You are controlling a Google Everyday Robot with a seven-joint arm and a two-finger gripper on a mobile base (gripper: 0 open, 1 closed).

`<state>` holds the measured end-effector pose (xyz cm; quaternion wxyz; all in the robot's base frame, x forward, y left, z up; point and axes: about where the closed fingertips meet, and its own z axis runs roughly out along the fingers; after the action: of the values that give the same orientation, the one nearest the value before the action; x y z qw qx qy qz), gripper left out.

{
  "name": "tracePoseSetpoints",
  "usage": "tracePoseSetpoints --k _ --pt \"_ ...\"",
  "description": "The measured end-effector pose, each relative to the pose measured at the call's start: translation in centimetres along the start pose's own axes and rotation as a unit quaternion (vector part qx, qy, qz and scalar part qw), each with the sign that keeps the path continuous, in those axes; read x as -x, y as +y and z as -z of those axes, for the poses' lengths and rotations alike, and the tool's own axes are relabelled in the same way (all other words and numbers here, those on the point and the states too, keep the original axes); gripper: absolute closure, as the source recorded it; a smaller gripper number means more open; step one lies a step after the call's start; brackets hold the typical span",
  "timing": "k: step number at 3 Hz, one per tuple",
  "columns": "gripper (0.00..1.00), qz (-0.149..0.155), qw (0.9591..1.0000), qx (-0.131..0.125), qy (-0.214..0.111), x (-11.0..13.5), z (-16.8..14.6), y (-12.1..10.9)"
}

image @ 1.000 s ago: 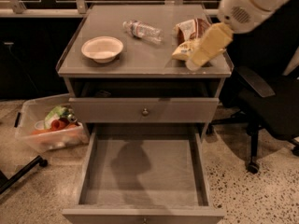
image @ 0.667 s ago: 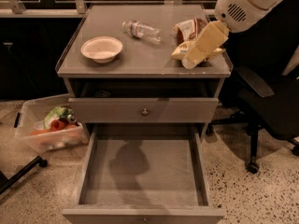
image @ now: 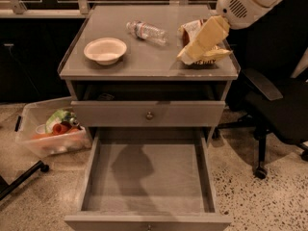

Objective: Place water bottle into middle drawer

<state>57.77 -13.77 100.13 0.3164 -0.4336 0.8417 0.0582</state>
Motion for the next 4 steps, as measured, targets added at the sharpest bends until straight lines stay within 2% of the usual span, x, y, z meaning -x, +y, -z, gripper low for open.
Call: tracePoseSetpoints --k 1,2,3,4 --pt "0.00 -0.005 0.9984 -0.006 -0.056 3.7 -0.8 -1.4" --pt "0.00 -0.010 0.9940 -0.009 -0.108 8.7 -1.9 -2.7" --pt "0.00 -0.023 0.9871 0.001 -0.159 14.5 -5.3 -2.7" --pt "0.00 -0.055 0.9780 0.005 -0.201 20.4 -8.9 -2.3"
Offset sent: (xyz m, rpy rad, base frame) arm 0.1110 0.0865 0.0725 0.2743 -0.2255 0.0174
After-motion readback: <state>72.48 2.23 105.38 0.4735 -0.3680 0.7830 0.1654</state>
